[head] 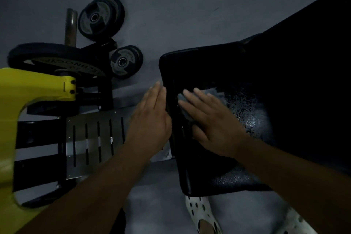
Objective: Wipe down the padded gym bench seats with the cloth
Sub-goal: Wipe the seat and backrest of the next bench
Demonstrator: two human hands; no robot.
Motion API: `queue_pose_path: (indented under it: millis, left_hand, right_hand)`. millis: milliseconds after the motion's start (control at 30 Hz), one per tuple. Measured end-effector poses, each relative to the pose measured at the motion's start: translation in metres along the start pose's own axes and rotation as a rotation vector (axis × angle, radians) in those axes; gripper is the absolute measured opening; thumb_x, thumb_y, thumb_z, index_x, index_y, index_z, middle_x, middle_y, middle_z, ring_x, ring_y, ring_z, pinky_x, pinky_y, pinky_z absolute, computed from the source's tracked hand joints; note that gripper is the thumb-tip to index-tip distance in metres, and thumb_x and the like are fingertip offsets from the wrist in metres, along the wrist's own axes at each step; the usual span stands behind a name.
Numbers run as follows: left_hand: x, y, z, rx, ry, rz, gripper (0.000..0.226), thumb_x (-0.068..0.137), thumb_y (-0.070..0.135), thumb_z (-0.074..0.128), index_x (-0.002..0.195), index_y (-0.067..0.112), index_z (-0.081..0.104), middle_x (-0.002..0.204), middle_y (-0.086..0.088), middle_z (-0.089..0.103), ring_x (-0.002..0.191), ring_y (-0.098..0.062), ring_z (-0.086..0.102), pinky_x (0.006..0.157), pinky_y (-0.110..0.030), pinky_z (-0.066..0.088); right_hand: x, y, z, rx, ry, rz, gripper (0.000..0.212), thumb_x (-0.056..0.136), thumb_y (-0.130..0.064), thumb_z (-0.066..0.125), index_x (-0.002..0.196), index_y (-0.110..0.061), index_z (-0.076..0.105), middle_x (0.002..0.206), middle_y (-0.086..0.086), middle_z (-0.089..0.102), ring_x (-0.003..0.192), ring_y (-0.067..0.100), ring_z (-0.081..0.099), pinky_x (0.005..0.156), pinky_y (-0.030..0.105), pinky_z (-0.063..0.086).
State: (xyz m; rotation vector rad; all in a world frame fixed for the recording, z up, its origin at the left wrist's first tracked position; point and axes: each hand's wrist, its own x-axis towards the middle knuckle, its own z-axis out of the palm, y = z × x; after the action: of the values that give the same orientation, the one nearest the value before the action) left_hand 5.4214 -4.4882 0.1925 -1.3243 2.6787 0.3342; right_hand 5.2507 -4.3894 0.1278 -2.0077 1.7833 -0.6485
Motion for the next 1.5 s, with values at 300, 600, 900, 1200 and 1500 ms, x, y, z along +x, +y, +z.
queue_pose_path:
  millis: [300, 600, 900, 1200, 1500]
  left_hand:
    - [-0.011, 0.004, -0.008, 0.065, -0.098, 0.006, 0.07, 0.091, 0.019, 0.036, 0.158, 0.009, 0.017, 0.166, -0.008, 0.009, 0.152, -0.026, 0.013, 0.122, -0.044, 0.02]
    - [-0.027, 0.02, -0.008, 0.074, -0.141, 0.036, 0.071, 0.093, 0.016, 0.036, 0.159, 0.012, 0.012, 0.167, -0.004, 0.003, 0.153, -0.02, 0.006, 0.124, -0.039, 0.014]
    - [-0.048, 0.035, -0.003, 0.053, -0.135, 0.09, 0.076, 0.087, 0.001, 0.051, 0.157, 0.007, 0.02, 0.166, -0.008, 0.011, 0.152, -0.025, 0.014, 0.122, -0.042, 0.023]
    - [-0.06, 0.064, -0.006, 0.057, -0.137, 0.164, 0.078, 0.082, -0.001, 0.055, 0.154, 0.004, 0.026, 0.164, -0.013, 0.018, 0.15, -0.03, 0.022, 0.118, -0.048, 0.029]
    - [-0.075, 0.13, -0.016, 0.066, -0.174, 0.236, 0.08, 0.082, 0.004, 0.052, 0.156, 0.006, 0.022, 0.165, -0.011, 0.013, 0.152, -0.027, 0.017, 0.119, -0.042, 0.026]
  right_hand:
    - [-0.053, -0.065, 0.017, -0.023, -0.061, -0.013, 0.067, 0.091, -0.037, 0.044, 0.154, -0.016, 0.037, 0.164, 0.005, 0.025, 0.153, 0.027, 0.014, 0.124, 0.045, 0.014]
    - [-0.062, -0.087, 0.028, 0.004, 0.039, 0.21, 0.065, 0.096, -0.04, 0.042, 0.156, -0.017, 0.031, 0.166, 0.005, 0.019, 0.154, 0.028, 0.011, 0.124, 0.045, 0.011]
    - [-0.083, -0.043, 0.02, 0.071, 0.216, 0.62, 0.066, 0.097, -0.042, 0.035, 0.156, -0.012, 0.032, 0.164, 0.011, 0.024, 0.153, 0.031, 0.015, 0.123, 0.049, 0.016]
    - [-0.165, 0.009, 0.02, 0.106, 0.203, 0.609, 0.066, 0.089, 0.004, 0.055, 0.151, -0.009, 0.039, 0.159, 0.01, 0.035, 0.148, 0.031, 0.031, 0.12, 0.047, 0.029]
    - [-0.185, -0.061, 0.006, 0.375, 0.087, 0.404, 0.059, 0.095, -0.002, 0.052, 0.152, -0.01, 0.039, 0.158, 0.005, 0.036, 0.147, 0.023, 0.031, 0.117, 0.045, 0.035]
